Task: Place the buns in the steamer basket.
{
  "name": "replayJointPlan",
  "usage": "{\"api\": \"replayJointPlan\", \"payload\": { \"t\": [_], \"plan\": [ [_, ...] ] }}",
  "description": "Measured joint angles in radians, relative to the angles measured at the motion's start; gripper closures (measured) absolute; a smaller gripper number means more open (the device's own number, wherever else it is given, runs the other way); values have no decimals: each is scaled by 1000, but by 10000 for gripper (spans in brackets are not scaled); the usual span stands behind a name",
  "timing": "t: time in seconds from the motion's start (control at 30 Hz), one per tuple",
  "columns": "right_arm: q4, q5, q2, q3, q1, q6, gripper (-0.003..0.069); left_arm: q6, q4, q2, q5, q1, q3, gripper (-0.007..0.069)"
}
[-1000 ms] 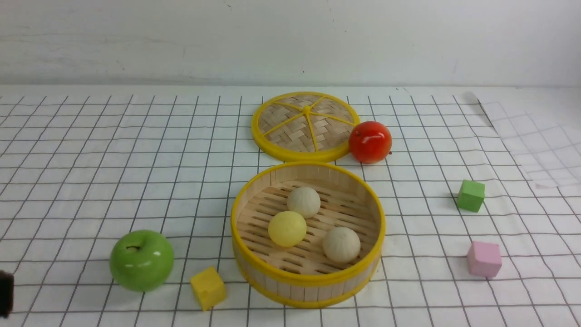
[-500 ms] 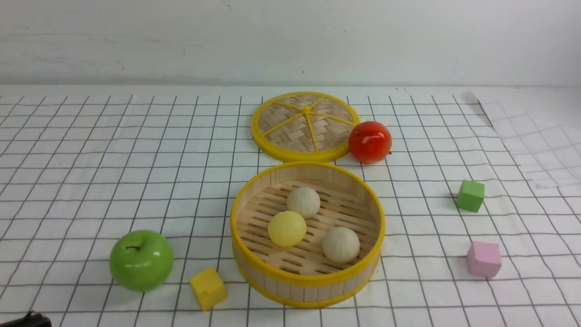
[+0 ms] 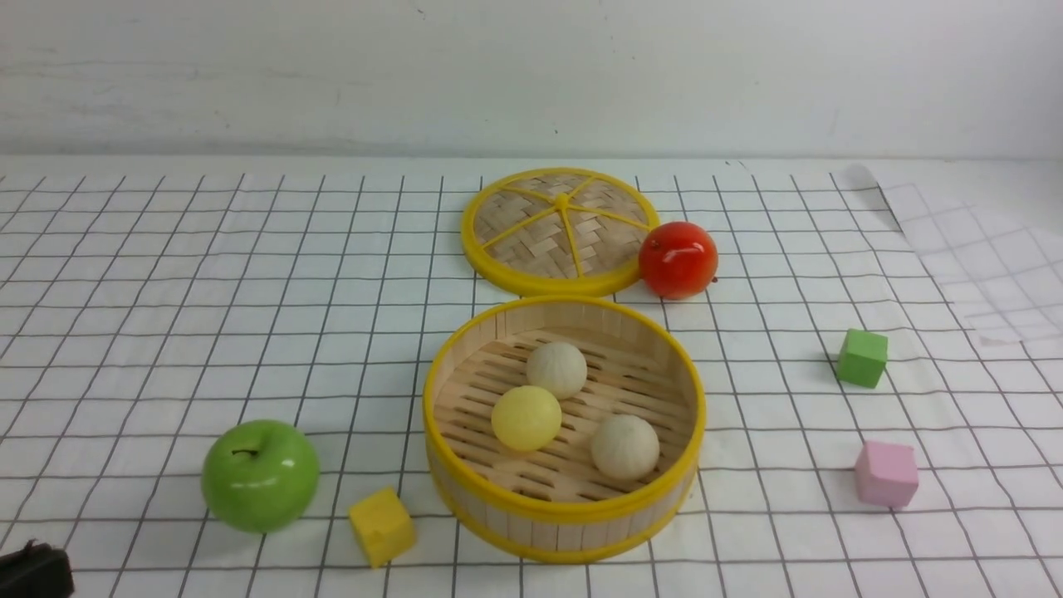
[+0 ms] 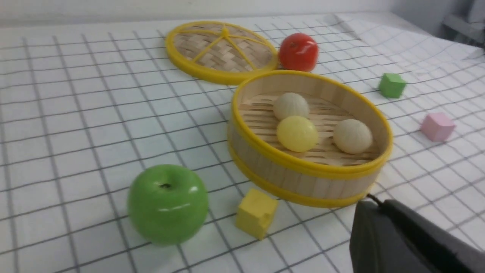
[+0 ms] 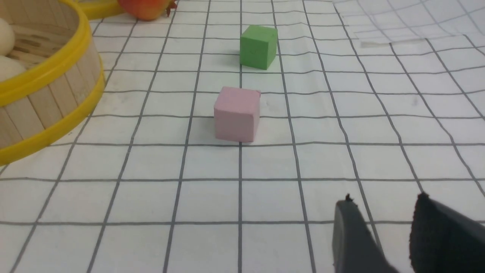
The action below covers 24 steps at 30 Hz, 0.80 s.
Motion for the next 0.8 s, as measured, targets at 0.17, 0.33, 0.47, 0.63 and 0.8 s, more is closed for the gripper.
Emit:
{"api": "replayJointPlan", "payload": {
  "t": [0.17,0.33,0.47,0.63,0.8],
  "plan": [
    [0,0,0,0,0,0,419,7,10,-89,-62,191,94,638],
    [0,0,0,0,0,0,419,10,-16,-187,-106,355,243,638],
    [0,-1,0,0,0,0,419,10,-28,-188,-106,409,349,638],
    [0,-1,0,0,0,0,419,10,-31,-188,-124,419,414,638],
    [0,-1,0,0,0,0,419,10,-31,-188,-145,421,416,638]
  ]
}}
